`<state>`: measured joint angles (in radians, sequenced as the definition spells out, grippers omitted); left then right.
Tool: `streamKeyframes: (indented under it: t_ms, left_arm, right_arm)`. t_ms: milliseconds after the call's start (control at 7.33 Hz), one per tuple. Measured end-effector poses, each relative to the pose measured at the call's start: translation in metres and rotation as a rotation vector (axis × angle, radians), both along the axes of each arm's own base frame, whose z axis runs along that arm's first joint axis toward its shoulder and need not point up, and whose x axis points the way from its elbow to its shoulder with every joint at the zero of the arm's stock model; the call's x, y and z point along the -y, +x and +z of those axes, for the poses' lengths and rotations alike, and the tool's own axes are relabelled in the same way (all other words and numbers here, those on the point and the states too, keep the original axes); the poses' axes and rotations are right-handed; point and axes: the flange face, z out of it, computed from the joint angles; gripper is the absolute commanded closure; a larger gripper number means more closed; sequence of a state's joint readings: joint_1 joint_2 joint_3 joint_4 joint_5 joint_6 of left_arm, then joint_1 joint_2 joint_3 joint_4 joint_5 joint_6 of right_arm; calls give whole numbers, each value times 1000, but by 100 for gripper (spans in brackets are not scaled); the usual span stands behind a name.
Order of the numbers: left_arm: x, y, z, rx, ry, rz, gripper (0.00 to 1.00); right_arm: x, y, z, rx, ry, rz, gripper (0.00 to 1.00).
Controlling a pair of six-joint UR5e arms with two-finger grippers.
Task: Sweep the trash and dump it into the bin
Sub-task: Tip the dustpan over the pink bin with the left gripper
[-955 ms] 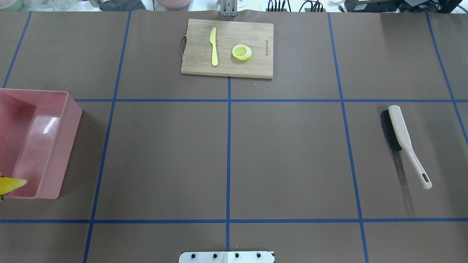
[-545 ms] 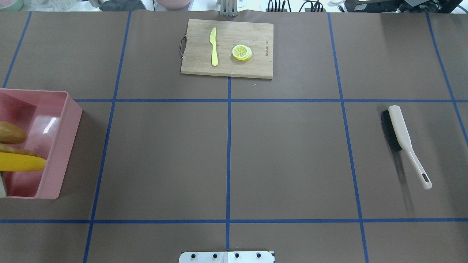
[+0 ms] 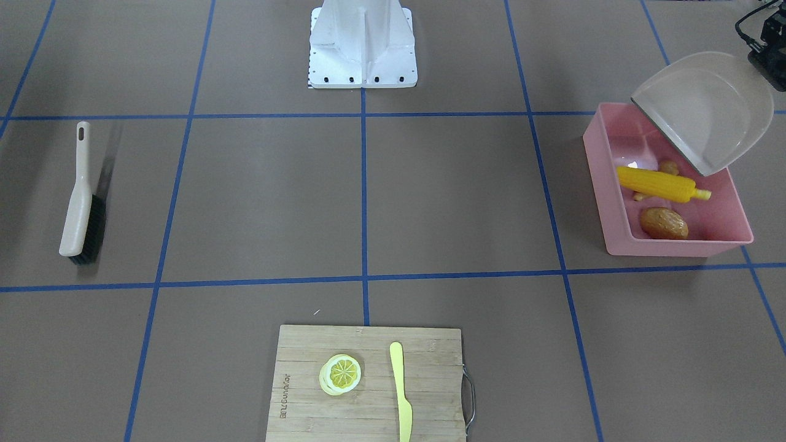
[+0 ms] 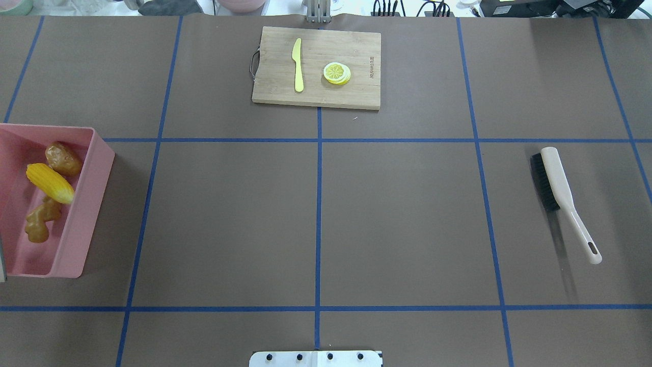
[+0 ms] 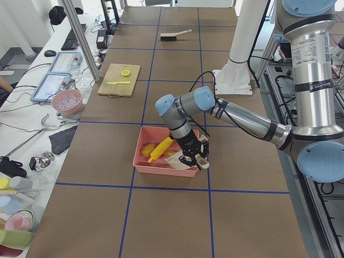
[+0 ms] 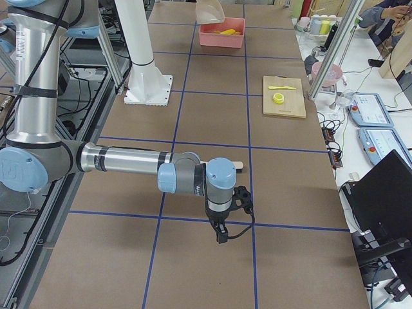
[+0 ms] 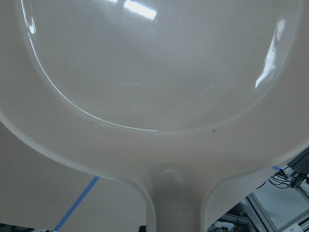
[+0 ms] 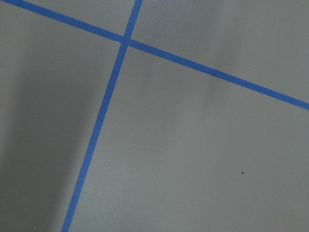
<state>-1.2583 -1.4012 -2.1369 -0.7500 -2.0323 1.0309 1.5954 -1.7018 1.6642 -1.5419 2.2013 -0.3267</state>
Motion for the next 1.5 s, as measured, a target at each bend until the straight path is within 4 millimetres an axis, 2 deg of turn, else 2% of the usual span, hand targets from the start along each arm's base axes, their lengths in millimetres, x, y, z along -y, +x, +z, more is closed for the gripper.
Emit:
streamKeyframes:
  t_ms: [409, 682, 955, 1227, 1500]
  left_arm:
    - [-6, -5, -17, -11, 7, 20, 100]
    - [-9, -19, -40, -3, 32, -2, 100]
    - [16, -31, -78, -3, 67, -54, 100]
    - [50, -31, -117, 23, 53, -143, 100]
    - [67, -25, -141, -4, 21, -271, 100]
  right_arm:
    - [0, 0, 1, 0, -2, 0, 0]
    - [0, 0, 1, 0, -2, 0, 0]
    - [0, 0, 1, 0, -2, 0, 0]
    - [0, 0, 1, 0, -2, 0, 0]
    - [0, 0, 1, 0, -2, 0, 0]
